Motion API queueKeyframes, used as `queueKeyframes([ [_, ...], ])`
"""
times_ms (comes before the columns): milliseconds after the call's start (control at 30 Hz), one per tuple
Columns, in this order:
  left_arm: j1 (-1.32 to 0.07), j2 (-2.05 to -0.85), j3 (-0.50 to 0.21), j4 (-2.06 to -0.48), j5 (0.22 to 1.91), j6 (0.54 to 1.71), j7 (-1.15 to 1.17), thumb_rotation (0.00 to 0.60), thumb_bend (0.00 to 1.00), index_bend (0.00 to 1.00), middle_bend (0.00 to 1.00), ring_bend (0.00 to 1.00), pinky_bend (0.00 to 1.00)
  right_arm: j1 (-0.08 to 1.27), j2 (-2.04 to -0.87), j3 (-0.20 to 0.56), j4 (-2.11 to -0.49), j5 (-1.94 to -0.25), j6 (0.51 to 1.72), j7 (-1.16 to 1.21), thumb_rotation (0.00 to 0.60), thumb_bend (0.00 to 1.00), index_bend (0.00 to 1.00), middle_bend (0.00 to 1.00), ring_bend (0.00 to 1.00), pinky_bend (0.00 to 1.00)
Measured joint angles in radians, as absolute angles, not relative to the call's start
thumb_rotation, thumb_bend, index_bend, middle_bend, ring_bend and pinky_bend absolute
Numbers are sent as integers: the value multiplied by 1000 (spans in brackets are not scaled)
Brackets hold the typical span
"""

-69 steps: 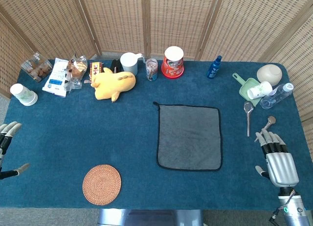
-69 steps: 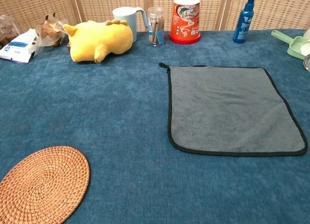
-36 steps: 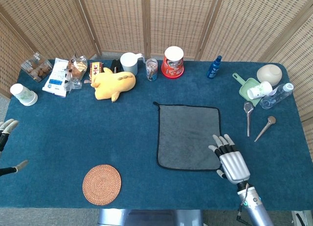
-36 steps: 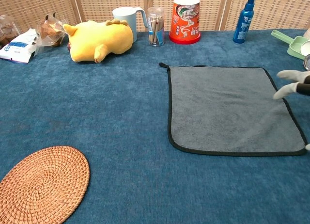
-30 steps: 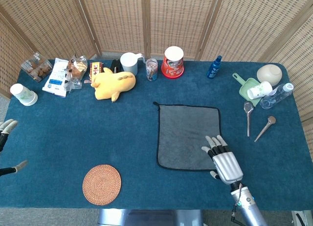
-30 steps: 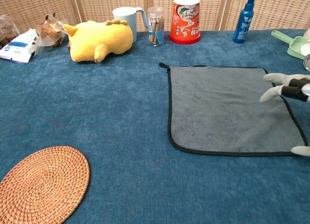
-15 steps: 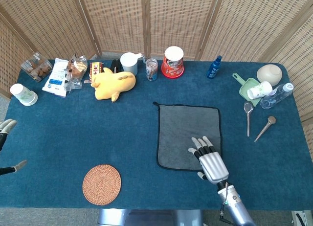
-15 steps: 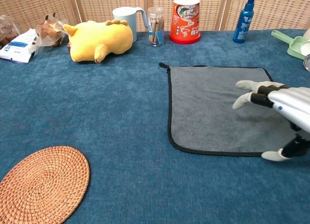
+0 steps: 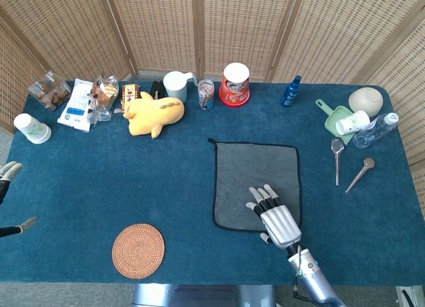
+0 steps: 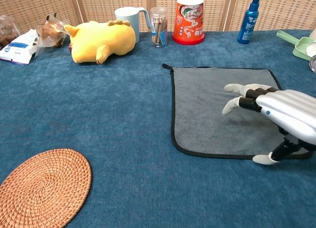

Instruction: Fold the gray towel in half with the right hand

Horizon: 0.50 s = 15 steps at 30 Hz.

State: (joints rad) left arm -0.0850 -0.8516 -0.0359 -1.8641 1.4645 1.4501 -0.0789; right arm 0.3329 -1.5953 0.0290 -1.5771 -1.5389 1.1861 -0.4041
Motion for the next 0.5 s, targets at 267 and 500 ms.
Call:
queueKeyframes([
  [267, -86, -855, -37, -1866, 1461, 1447, -71, 600, 114, 0, 0, 0, 0, 354, -1627, 30, -1558, -1535, 1170, -412, 600, 0, 255, 0, 0, 0],
  [500, -85, -853, -38, -1865, 1460, 1448, -76, 600, 114, 0, 0, 0, 0, 366, -1646, 37, -1541, -1522, 1164, -427, 600, 77, 269, 0, 0, 0],
])
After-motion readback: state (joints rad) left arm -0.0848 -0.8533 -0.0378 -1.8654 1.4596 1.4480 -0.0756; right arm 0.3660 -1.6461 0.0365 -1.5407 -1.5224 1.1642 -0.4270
